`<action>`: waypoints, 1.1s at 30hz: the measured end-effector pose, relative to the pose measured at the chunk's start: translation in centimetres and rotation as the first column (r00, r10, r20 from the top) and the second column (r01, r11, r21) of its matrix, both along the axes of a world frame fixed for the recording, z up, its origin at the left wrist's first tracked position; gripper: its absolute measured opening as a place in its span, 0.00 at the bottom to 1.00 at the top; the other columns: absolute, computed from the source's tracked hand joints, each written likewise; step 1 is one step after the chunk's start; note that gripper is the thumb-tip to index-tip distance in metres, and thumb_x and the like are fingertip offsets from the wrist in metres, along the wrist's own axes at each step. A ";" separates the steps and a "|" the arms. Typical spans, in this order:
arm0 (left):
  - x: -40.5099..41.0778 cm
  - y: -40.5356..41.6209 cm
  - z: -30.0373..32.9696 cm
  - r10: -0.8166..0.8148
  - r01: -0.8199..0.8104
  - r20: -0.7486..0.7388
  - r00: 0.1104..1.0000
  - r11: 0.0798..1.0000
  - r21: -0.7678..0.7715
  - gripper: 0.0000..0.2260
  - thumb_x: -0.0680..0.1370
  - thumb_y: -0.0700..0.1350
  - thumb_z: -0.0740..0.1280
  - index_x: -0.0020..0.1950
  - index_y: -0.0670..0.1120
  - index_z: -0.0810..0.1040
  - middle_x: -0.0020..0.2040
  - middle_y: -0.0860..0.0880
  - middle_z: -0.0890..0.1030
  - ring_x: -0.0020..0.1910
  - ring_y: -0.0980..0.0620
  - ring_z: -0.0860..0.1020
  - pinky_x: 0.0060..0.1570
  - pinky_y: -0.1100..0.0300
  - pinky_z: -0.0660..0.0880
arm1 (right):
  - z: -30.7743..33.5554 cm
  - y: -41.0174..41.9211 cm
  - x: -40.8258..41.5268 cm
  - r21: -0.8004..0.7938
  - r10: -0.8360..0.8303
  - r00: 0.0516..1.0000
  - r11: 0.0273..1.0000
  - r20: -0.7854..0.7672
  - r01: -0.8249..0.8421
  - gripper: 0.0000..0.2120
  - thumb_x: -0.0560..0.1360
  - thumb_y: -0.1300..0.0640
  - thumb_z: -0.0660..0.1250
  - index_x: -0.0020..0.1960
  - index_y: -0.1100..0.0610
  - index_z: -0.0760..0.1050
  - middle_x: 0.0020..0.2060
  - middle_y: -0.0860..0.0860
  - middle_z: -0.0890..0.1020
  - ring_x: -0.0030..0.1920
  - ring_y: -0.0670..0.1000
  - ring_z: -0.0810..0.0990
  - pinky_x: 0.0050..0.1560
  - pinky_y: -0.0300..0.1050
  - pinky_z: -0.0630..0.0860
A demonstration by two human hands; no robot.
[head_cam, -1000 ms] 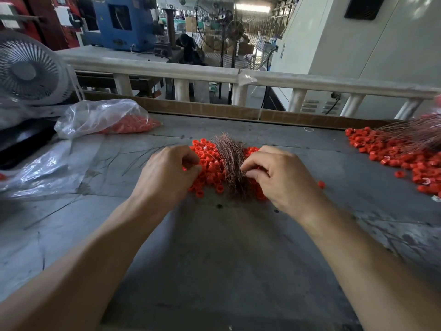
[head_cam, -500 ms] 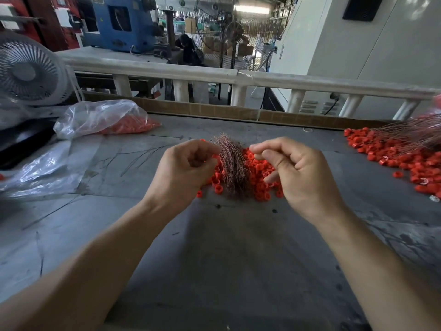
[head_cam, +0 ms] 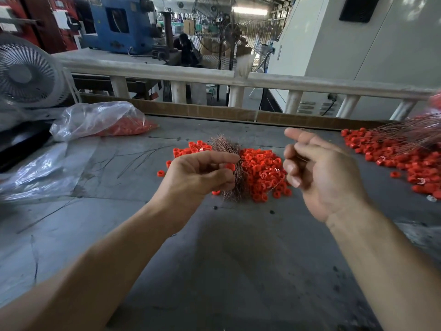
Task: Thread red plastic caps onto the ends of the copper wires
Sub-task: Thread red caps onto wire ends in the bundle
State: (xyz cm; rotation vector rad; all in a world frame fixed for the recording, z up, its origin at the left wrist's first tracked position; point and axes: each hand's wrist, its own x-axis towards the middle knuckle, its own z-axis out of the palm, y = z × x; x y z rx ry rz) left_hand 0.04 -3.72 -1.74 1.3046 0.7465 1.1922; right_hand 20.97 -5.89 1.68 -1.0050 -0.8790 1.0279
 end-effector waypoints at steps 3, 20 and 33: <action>0.0 0.0 0.0 -0.019 0.019 0.021 1.000 1.000 -0.023 0.13 0.75 0.29 0.69 0.52 0.44 0.86 0.41 0.46 0.80 0.42 0.49 0.83 0.48 0.61 0.81 | 0.2 -0.3 0.1 -0.031 0.088 0.996 0.996 0.022 -0.087 0.08 0.82 0.65 0.61 0.59 0.59 0.76 0.38 0.54 0.85 0.28 0.48 0.77 0.21 0.36 0.65; 0.3 -0.1 -0.3 -0.014 0.014 0.045 0.999 1.000 -0.004 0.11 0.70 0.39 0.73 0.51 0.43 0.84 0.41 0.45 0.84 0.41 0.50 0.83 0.43 0.60 0.81 | -1.3 -1.0 -1.8 0.008 0.165 0.856 0.981 0.490 -0.194 0.03 0.79 0.63 0.70 0.48 0.57 0.81 0.38 0.56 0.87 0.28 0.53 0.82 0.19 0.42 0.72; 0.4 -0.6 0.1 -0.069 0.069 0.001 0.998 0.998 0.011 0.15 0.70 0.40 0.71 0.57 0.46 0.85 0.44 0.41 0.84 0.42 0.51 0.83 0.46 0.61 0.80 | -1.9 -1.3 -2.7 0.065 0.093 0.787 0.984 0.609 -0.166 0.05 0.78 0.60 0.72 0.45 0.52 0.83 0.28 0.51 0.82 0.25 0.46 0.76 0.21 0.40 0.70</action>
